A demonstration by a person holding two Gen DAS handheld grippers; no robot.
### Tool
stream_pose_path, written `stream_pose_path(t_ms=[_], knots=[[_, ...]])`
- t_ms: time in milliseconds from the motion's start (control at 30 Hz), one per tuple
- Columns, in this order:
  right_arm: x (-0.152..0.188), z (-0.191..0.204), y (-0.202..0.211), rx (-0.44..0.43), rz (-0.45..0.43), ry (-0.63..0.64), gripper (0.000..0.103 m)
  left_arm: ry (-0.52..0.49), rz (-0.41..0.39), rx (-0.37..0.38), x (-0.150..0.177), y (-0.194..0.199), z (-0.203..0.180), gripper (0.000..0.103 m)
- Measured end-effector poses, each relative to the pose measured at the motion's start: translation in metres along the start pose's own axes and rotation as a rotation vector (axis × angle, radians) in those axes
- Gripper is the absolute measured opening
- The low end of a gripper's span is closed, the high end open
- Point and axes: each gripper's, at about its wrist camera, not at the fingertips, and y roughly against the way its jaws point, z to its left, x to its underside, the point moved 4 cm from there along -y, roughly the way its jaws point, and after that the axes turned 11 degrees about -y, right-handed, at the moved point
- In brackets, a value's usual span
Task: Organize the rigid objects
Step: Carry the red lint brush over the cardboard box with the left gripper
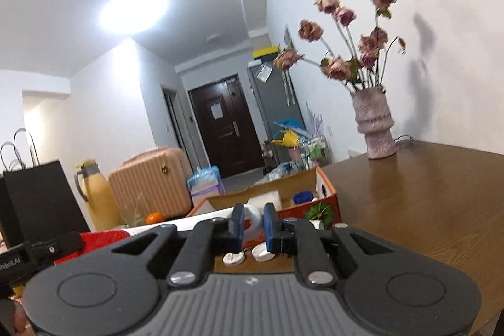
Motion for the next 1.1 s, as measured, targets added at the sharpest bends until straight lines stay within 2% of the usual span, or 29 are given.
stream_pose_path(t_ms=[100, 200, 267, 367, 533, 667, 767, 900, 967, 1033, 1100], knots=[[-0.014, -0.01, -0.011, 0.006, -0.01, -0.047, 0.013, 0.008, 0.026, 0.029, -0.008, -0.02, -0.004, 0.059], [-0.037, -0.02, -0.033, 0.002, -0.034, -0.076, 0.013, 0.025, 0.086, 0.089, -0.028, -0.06, 0.0, 0.059], [-0.059, -0.025, -0.057, 0.02, -0.062, -0.066, 0.013, 0.04, 0.113, 0.143, -0.042, -0.099, 0.002, 0.059], [-0.09, -0.031, -0.102, 0.066, -0.056, -0.026, 0.013, 0.103, 0.151, 0.194, -0.056, -0.162, 0.01, 0.059], [-0.12, -0.046, -0.178, 0.098, 0.008, -0.017, 0.013, 0.193, 0.236, 0.206, -0.059, -0.257, 0.024, 0.058], [-0.117, -0.063, -0.239, 0.127, 0.075, -0.043, 0.013, 0.264, 0.33, 0.178, -0.04, -0.318, 0.039, 0.058], [-0.106, -0.079, -0.269, 0.139, 0.109, -0.085, 0.013, 0.274, 0.377, 0.163, -0.022, -0.342, 0.049, 0.058], [-0.082, -0.092, -0.301, 0.16, 0.179, -0.104, 0.013, 0.274, 0.461, 0.145, 0.003, -0.362, 0.064, 0.058], [-0.069, -0.093, -0.312, 0.164, 0.207, -0.089, 0.013, 0.229, 0.514, 0.121, 0.016, -0.369, 0.068, 0.058], [-0.057, -0.093, -0.321, 0.19, 0.219, -0.069, 0.014, 0.274, 0.565, 0.138, 0.032, -0.378, 0.077, 0.058], [-0.048, -0.098, -0.327, 0.191, 0.243, -0.086, 0.013, 0.26, 0.591, 0.124, 0.036, -0.38, 0.08, 0.058]])
